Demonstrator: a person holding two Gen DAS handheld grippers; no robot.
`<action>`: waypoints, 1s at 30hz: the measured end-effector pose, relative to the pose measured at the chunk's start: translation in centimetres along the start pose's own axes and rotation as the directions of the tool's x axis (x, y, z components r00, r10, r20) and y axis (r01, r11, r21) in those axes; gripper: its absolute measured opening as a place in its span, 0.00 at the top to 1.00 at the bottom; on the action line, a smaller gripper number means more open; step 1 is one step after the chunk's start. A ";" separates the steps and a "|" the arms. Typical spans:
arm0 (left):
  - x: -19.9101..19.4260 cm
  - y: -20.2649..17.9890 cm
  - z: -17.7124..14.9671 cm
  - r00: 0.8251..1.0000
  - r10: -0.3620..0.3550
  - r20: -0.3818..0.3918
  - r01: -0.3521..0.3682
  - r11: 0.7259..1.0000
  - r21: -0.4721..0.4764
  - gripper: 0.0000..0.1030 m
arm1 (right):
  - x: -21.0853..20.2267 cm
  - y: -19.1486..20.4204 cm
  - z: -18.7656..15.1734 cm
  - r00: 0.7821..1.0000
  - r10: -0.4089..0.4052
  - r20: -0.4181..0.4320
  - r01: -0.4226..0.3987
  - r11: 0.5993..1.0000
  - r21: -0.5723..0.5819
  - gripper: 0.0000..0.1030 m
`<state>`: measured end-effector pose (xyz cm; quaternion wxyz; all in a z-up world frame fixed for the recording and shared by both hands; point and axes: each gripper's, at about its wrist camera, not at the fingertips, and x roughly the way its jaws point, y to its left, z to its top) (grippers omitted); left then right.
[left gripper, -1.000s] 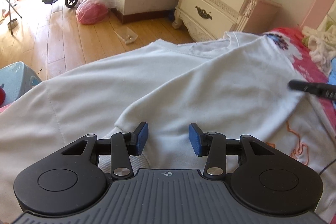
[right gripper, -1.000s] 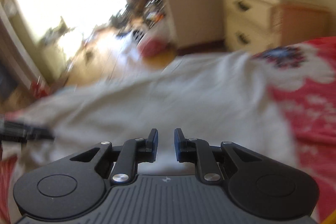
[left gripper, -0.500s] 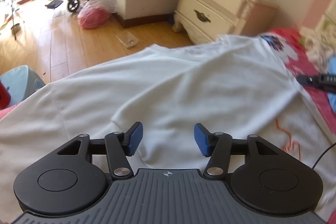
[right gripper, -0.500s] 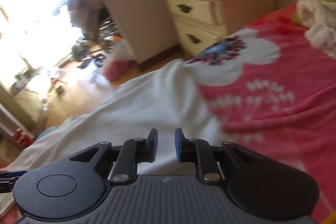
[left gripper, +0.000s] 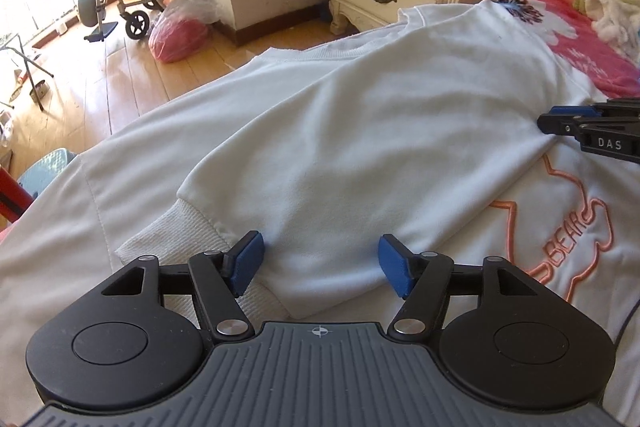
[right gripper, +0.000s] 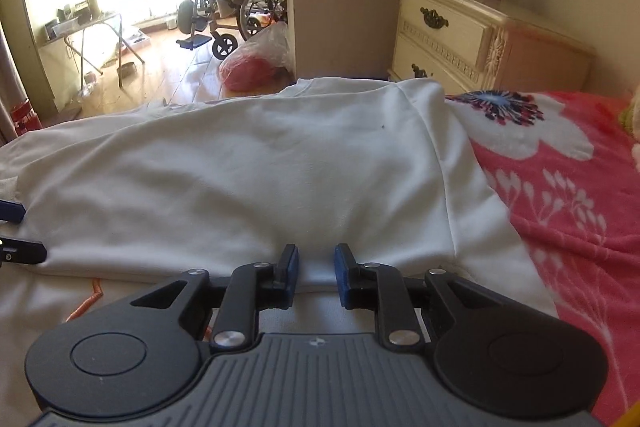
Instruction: Fold clothes
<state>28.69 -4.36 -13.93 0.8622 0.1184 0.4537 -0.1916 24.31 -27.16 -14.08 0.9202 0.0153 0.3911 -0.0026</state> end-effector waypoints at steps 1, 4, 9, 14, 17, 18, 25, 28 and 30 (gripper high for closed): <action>0.0 0.0 0.1 1.000 0.000 -0.002 0.000 1.000 -0.004 0.36 | -0.2 -0.1 0.2 1.000 0.005 -0.004 -0.005 1.000 0.018 0.79; 0.1 -0.1 0.2 1.000 0.002 -0.007 -0.002 1.000 -0.014 0.33 | -1.3 0.1 0.8 0.999 0.033 0.008 -0.033 0.999 0.043 0.77; 0.1 -0.5 0.1 1.000 0.010 -0.003 -0.010 1.000 -0.010 0.29 | -2.0 2.1 0.4 0.998 0.058 0.032 -0.057 0.998 -0.028 0.70; 0.1 -0.6 0.1 1.000 0.016 -0.008 -0.017 1.000 -0.012 0.26 | -1.2 3.4 -0.4 0.999 0.050 0.020 -0.048 0.995 -0.092 0.64; 0.1 -0.6 0.0 1.000 0.013 -0.007 -0.013 1.000 -0.017 0.24 | -0.8 4.2 -0.9 0.999 0.045 0.013 -0.043 0.990 -0.131 0.63; 0.1 -0.5 0.0 1.000 0.012 -0.006 -0.012 1.000 -0.018 0.24 | -0.7 4.4 -1.0 0.999 0.043 0.012 -0.041 0.989 -0.140 0.62; 0.3 -0.7 0.0 1.000 0.007 -0.010 -0.007 1.000 -0.020 0.15 | -0.6 4.4 -1.4 0.999 0.034 0.024 -0.031 0.988 -0.148 0.60; 0.4 -0.8 0.0 1.000 0.001 -0.014 -0.001 1.000 -0.019 0.10 | -0.6 4.3 -1.3 0.999 0.034 0.023 -0.031 0.988 -0.153 0.59; 0.5 -1.1 0.0 1.000 0.001 -0.022 -0.001 1.000 -0.006 0.03 | -0.6 4.1 -1.3 0.999 0.039 0.020 -0.035 0.988 -0.147 0.59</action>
